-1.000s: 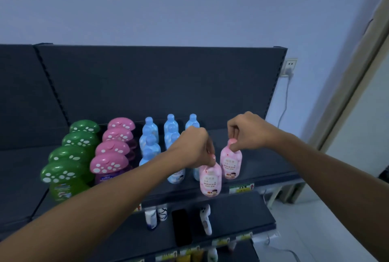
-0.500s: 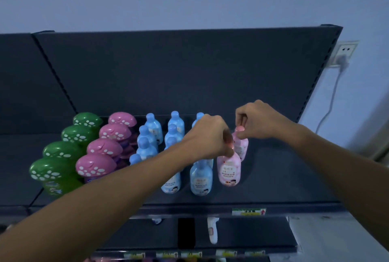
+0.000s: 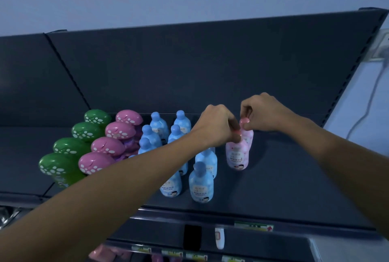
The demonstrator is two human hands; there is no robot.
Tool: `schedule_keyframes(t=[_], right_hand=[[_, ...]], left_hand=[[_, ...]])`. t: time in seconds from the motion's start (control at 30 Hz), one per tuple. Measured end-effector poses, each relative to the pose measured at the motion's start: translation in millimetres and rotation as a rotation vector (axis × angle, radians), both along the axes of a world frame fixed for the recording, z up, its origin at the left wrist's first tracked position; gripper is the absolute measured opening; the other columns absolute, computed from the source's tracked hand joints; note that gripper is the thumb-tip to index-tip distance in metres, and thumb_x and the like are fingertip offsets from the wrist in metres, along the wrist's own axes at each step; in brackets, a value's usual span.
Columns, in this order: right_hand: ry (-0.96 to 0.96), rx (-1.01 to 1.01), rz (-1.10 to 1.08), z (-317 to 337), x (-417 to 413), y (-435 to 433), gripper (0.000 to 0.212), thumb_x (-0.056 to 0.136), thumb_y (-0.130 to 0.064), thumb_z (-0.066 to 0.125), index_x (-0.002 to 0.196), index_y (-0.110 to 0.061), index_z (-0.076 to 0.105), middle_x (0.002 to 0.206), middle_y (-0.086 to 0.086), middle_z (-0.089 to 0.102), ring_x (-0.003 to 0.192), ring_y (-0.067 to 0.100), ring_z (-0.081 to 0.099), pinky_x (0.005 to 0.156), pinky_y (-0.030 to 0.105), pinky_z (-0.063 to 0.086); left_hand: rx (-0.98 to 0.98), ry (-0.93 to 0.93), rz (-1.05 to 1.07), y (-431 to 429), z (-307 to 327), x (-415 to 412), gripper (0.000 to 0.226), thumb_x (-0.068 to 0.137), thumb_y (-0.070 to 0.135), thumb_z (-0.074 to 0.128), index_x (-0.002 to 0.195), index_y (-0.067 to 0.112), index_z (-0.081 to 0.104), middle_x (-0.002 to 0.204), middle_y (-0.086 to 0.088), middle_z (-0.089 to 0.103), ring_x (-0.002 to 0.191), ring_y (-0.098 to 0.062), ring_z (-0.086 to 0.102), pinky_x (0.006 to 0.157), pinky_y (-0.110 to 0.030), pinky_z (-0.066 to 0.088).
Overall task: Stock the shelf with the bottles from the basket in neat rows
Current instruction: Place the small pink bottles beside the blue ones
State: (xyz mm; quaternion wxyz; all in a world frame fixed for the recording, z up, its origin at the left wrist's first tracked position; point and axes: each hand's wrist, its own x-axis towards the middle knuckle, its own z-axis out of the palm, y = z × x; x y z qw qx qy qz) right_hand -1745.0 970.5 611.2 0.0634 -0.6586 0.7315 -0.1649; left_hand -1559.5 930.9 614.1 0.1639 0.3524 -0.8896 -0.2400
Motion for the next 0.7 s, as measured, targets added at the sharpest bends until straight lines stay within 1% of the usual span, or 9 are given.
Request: schedule_keyframes(t=[0.1, 0.27, 0.53, 0.6, 0.7], right_hand=[[-0.015, -0.002, 0.002, -2.3, -6.0, -4.4, 0.015, 0.067, -0.022, 0.077, 0.068, -0.029, 0.065, 0.072, -0.015, 0.069, 0.075, 0.003, 0.064, 0.069, 0.032, 0.058], [-0.042, -0.012, -0.008, -7.0, -10.4, -15.0, 0.016, 0.068, -0.022, 0.079, 0.069, -0.029, 0.065, 0.072, -0.016, 0.068, 0.079, 0.002, 0.063, 0.069, 0.031, 0.057], [-0.037, 0.002, 0.024, -10.6, -2.8, -39.6, 0.013, 0.071, -0.024, 0.077, 0.068, -0.028, 0.064, 0.073, -0.014, 0.067, 0.078, 0.003, 0.062, 0.072, 0.035, 0.059], [-0.036, 0.014, 0.032, -11.2, -1.0, -45.5, 0.013, 0.072, -0.024, 0.077, 0.068, -0.027, 0.065, 0.072, -0.014, 0.067, 0.076, 0.004, 0.064, 0.072, 0.035, 0.059], [-0.029, 0.031, 0.041, -12.8, 0.2, -53.1, 0.016, 0.072, -0.025, 0.08, 0.069, -0.026, 0.065, 0.072, -0.013, 0.068, 0.078, 0.004, 0.062, 0.073, 0.036, 0.059]], left_hand=[[0.009, -0.002, 0.022, -3.5, -2.1, -6.5, 0.018, 0.067, 0.025, 0.087, 0.085, 0.024, 0.083, 0.078, 0.008, 0.075, 0.079, -0.007, 0.071, 0.076, -0.032, 0.062], [0.004, -0.022, 0.05, -9.9, -6.7, -11.4, 0.021, 0.067, 0.026, 0.089, 0.086, 0.024, 0.082, 0.079, 0.009, 0.075, 0.082, -0.007, 0.07, 0.079, -0.031, 0.061], [0.003, -0.029, 0.102, -23.3, -14.0, -12.5, 0.017, 0.07, 0.027, 0.086, 0.086, 0.028, 0.081, 0.08, 0.006, 0.074, 0.084, -0.01, 0.069, 0.08, -0.031, 0.06], [0.002, -0.023, 0.104, -25.4, -15.1, -12.8, 0.016, 0.07, 0.027, 0.085, 0.086, 0.027, 0.082, 0.08, 0.006, 0.074, 0.085, -0.011, 0.069, 0.08, -0.032, 0.06], [0.008, -0.023, 0.102, -28.5, -17.0, -12.9, 0.016, 0.07, 0.026, 0.085, 0.085, 0.025, 0.082, 0.078, 0.004, 0.074, 0.082, -0.012, 0.07, 0.077, -0.034, 0.061]])
